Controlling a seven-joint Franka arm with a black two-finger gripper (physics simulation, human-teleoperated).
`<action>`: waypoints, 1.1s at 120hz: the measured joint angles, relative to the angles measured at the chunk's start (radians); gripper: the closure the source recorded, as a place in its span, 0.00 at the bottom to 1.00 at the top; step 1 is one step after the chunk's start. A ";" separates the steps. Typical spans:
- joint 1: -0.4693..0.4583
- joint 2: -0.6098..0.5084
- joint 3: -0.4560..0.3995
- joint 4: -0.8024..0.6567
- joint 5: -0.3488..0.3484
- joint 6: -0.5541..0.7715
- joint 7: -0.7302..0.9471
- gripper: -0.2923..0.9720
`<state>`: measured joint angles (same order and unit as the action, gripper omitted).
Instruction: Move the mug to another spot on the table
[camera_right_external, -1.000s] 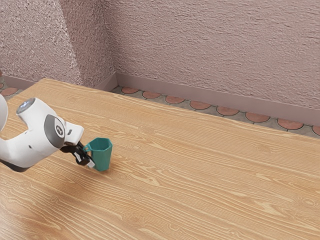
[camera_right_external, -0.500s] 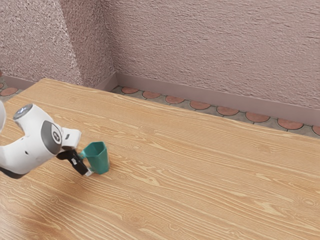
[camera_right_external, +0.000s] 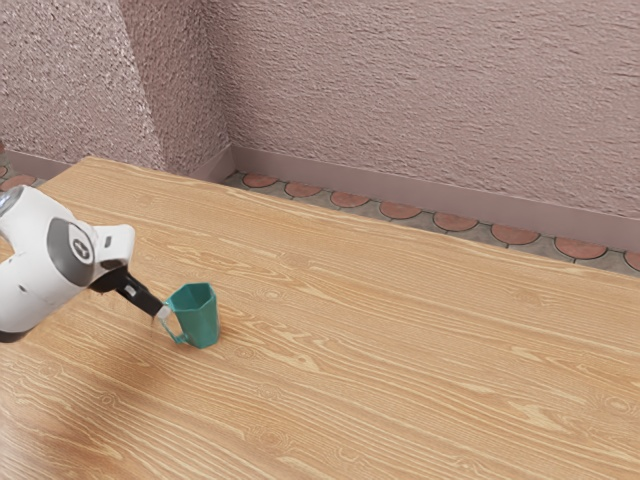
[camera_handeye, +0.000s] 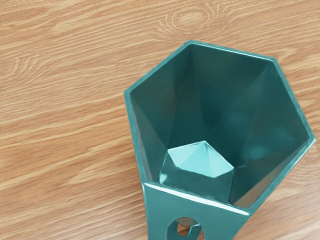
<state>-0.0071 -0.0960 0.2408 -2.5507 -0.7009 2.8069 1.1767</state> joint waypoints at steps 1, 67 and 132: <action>0.000 -0.002 0.000 0.000 0.000 0.000 -0.001 0.24; 0.119 0.104 -0.108 0.836 0.664 -0.728 -0.352 0.23; -0.050 0.132 -0.283 1.039 0.721 -1.202 -0.777 0.23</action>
<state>-0.0570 0.0359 -0.0424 -1.5120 0.0204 1.6045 0.3998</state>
